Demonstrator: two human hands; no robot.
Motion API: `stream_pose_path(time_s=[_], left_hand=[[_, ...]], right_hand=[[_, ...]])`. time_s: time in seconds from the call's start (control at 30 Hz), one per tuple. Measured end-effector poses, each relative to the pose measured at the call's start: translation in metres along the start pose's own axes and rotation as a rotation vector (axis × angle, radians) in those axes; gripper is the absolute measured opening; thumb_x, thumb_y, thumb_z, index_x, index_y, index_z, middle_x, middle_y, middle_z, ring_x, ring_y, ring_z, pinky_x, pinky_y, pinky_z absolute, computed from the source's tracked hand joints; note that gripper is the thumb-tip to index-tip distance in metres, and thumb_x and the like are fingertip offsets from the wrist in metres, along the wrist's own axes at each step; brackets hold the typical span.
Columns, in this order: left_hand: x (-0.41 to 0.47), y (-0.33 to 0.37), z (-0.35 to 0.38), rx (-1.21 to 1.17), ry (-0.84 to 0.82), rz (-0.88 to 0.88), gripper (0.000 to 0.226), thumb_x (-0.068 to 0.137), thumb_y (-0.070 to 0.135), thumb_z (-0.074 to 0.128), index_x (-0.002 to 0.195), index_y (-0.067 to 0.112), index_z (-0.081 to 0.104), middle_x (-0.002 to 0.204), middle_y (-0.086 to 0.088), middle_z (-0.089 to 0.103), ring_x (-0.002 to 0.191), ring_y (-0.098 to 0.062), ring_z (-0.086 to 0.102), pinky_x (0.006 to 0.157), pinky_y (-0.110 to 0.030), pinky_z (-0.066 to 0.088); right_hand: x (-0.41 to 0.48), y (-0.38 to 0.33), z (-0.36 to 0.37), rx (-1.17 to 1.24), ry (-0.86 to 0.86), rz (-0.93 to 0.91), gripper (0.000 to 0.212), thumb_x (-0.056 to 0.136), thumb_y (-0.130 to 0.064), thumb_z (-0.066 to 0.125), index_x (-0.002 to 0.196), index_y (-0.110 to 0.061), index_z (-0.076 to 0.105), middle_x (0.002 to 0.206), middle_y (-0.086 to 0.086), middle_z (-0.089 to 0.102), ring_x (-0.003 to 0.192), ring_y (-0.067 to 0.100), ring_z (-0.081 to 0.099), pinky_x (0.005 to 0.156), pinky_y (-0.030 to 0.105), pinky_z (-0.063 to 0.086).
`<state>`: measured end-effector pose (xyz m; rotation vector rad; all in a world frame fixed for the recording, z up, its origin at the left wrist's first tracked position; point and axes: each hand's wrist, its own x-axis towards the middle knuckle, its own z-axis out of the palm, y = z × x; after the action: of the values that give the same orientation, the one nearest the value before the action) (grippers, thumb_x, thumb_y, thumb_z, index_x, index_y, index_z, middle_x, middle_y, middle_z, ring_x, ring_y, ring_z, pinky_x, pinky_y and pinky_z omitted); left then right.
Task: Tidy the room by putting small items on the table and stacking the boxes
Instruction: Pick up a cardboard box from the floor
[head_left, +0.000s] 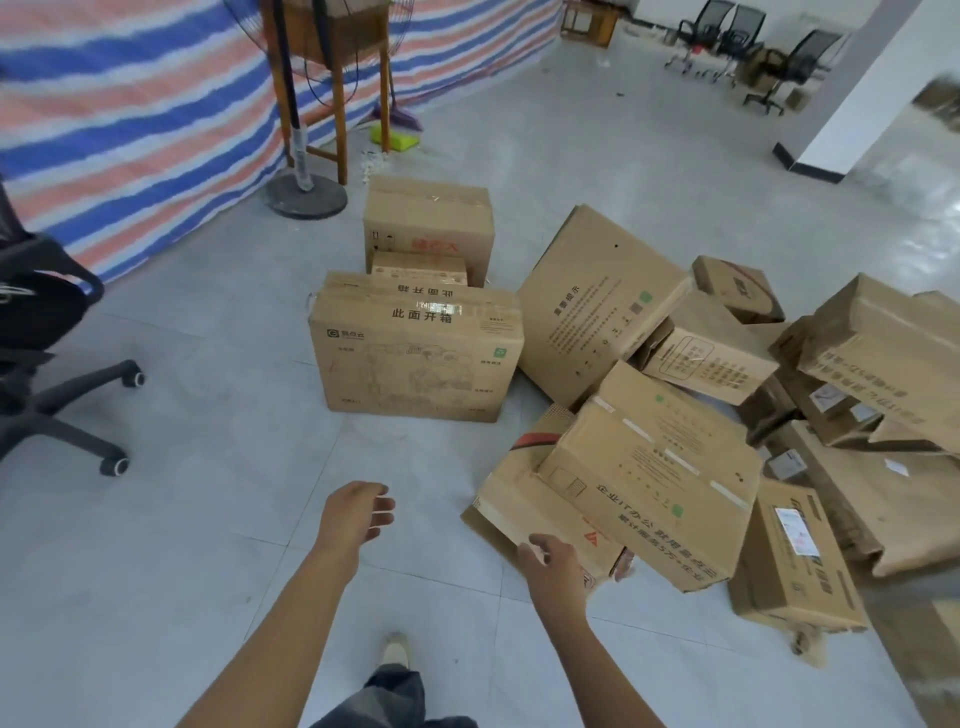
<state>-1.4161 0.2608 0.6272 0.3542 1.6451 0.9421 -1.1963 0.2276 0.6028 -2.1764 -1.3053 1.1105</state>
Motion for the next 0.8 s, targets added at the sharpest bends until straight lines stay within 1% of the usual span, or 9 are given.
stream_pose_path(time_s=[0.1, 0.13, 0.2, 0.23, 0.37, 0.5, 0.6, 0.73, 0.8], left_hand=[[0.023, 0.012, -0.008, 0.003, 0.010, -0.027, 0.014, 0.092, 0.008, 0.048, 0.082, 0.007, 0.058, 0.077, -0.010, 0.062, 0.066, -0.020, 0.056, 0.061, -0.026, 0.040], [0.028, 0.012, -0.012, 0.007, 0.019, -0.050, 0.013, 0.092, 0.008, 0.048, 0.085, 0.006, 0.059, 0.077, -0.010, 0.062, 0.066, -0.020, 0.057, 0.061, -0.026, 0.040], [0.039, 0.011, -0.021, -0.007, 0.035, -0.099, 0.012, 0.093, 0.009, 0.048, 0.093, 0.003, 0.059, 0.078, -0.011, 0.062, 0.067, -0.021, 0.057, 0.062, -0.027, 0.041], [0.043, 0.010, -0.027, -0.022, 0.046, -0.122, 0.013, 0.093, 0.009, 0.048, 0.097, 0.001, 0.059, 0.079, -0.011, 0.062, 0.068, -0.022, 0.057, 0.061, -0.028, 0.041], [0.061, 0.017, -0.046, -0.103, 0.116, -0.183, 0.014, 0.094, 0.008, 0.047, 0.100, -0.001, 0.057, 0.077, -0.012, 0.060, 0.067, -0.022, 0.055, 0.062, -0.027, 0.040], [0.079, 0.035, -0.059, -0.158, 0.178, -0.193, 0.014, 0.094, 0.008, 0.047, 0.100, 0.000, 0.057, 0.078, -0.011, 0.060, 0.067, -0.022, 0.055, 0.062, -0.027, 0.040], [0.099, 0.049, -0.067, -0.191, 0.228, -0.196, 0.016, 0.094, 0.008, 0.046, 0.102, -0.001, 0.057, 0.082, -0.014, 0.060, 0.069, -0.022, 0.056, 0.063, -0.028, 0.041], [0.136, 0.084, -0.062, -0.189, 0.277, -0.175, 0.016, 0.094, 0.007, 0.046, 0.102, -0.002, 0.056, 0.096, -0.018, 0.060, 0.069, -0.023, 0.055, 0.064, -0.030, 0.041], [0.160, 0.111, -0.053, -0.167, 0.285, -0.153, 0.015, 0.094, 0.007, 0.046, 0.101, -0.002, 0.056, 0.096, -0.018, 0.060, 0.068, -0.023, 0.055, 0.067, -0.030, 0.041]], right_hand=[[0.016, -0.028, 0.019, -0.076, -0.045, -0.042, 0.037, 0.093, -0.026, 0.052, 0.126, -0.010, 0.054, 0.128, 0.004, 0.049, 0.112, 0.017, 0.049, 0.086, 0.024, 0.039], [0.020, -0.034, 0.026, -0.101, -0.065, -0.045, 0.036, 0.093, -0.027, 0.052, 0.125, -0.011, 0.055, 0.127, 0.003, 0.050, 0.108, 0.017, 0.051, 0.083, 0.023, 0.043], [0.030, -0.045, 0.034, -0.128, -0.091, -0.051, 0.034, 0.092, -0.028, 0.052, 0.123, -0.013, 0.057, 0.125, 0.005, 0.054, 0.092, 0.016, 0.052, 0.067, 0.017, 0.042], [0.036, -0.050, 0.037, -0.131, -0.100, -0.049, 0.034, 0.092, -0.028, 0.052, 0.123, -0.013, 0.057, 0.125, 0.006, 0.054, 0.090, 0.016, 0.051, 0.066, 0.016, 0.041], [0.060, -0.082, 0.045, -0.183, -0.153, -0.058, 0.036, 0.095, -0.026, 0.049, 0.128, -0.013, 0.053, 0.134, 0.005, 0.045, 0.120, 0.019, 0.046, 0.096, 0.025, 0.036], [0.087, -0.114, 0.063, -0.243, -0.274, -0.129, 0.032, 0.095, -0.020, 0.050, 0.124, -0.008, 0.056, 0.121, 0.007, 0.051, 0.120, 0.022, 0.048, 0.086, 0.018, 0.034], [0.114, -0.139, 0.075, -0.189, -0.303, -0.151, 0.032, 0.094, -0.021, 0.051, 0.124, -0.009, 0.055, 0.130, 0.011, 0.050, 0.121, 0.025, 0.047, 0.094, 0.025, 0.037], [0.165, -0.176, 0.083, -0.202, -0.306, -0.192, 0.034, 0.095, -0.022, 0.049, 0.126, -0.008, 0.055, 0.131, 0.008, 0.052, 0.109, 0.017, 0.052, 0.087, 0.021, 0.037], [0.199, -0.197, 0.084, -0.176, -0.291, -0.199, 0.037, 0.095, -0.026, 0.049, 0.128, -0.010, 0.054, 0.133, 0.006, 0.050, 0.118, 0.017, 0.049, 0.094, 0.023, 0.036]])
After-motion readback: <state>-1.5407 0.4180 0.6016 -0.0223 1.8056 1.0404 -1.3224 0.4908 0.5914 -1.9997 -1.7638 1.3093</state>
